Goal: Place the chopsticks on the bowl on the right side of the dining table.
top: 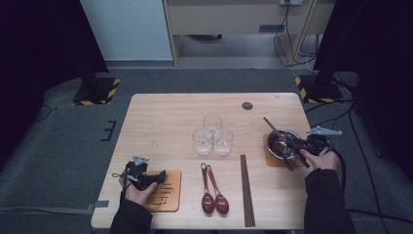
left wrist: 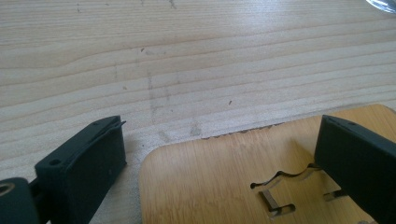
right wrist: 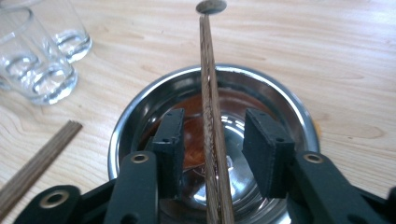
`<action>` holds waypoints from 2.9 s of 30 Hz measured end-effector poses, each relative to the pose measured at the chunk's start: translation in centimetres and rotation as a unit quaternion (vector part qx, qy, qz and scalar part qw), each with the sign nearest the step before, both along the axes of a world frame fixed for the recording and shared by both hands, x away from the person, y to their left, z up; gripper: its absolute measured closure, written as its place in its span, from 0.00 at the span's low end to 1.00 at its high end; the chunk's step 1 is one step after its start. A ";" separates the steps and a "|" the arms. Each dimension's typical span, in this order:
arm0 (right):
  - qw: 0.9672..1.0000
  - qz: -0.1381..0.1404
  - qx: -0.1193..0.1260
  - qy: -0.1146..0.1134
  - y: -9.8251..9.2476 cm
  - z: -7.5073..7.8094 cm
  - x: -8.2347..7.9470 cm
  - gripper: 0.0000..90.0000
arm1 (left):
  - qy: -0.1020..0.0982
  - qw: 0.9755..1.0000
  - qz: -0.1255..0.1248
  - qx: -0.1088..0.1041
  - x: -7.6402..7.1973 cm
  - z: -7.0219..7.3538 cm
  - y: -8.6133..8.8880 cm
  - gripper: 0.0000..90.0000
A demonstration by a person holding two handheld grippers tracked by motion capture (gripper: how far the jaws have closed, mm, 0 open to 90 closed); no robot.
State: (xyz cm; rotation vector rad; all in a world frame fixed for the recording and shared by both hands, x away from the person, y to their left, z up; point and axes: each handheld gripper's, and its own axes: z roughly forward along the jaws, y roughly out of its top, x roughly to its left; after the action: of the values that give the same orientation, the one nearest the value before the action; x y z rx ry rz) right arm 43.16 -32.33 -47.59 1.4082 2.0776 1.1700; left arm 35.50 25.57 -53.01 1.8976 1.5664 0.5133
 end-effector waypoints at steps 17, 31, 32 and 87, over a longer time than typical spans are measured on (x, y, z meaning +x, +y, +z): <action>0.999 -0.007 0.019 -0.028 -0.4 1.4 -3.0 0.58 | 0.000 1.000 0.000 0.000 0.0 0.0 0.0 0.01; 1.000 -0.010 0.016 -0.022 -0.4 1.2 -5.0 0.72 | 0.000 1.000 0.000 0.000 0.0 0.0 0.0 0.01; 1.000 -0.008 0.015 -0.022 -0.4 1.1 -5.1 0.74 | 0.000 1.000 0.000 0.000 0.0 0.0 0.0 0.01; 0.997 -0.072 -0.018 0.018 -3.2 -1.2 -6.6 0.76 | 0.000 1.000 0.000 0.000 0.0 0.0 0.0 0.01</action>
State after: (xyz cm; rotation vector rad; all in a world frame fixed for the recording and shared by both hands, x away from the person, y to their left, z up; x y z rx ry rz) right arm 36.61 -35.55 -48.75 1.5439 1.9732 1.0521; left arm 35.50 25.58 -53.02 1.8976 1.5659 0.5127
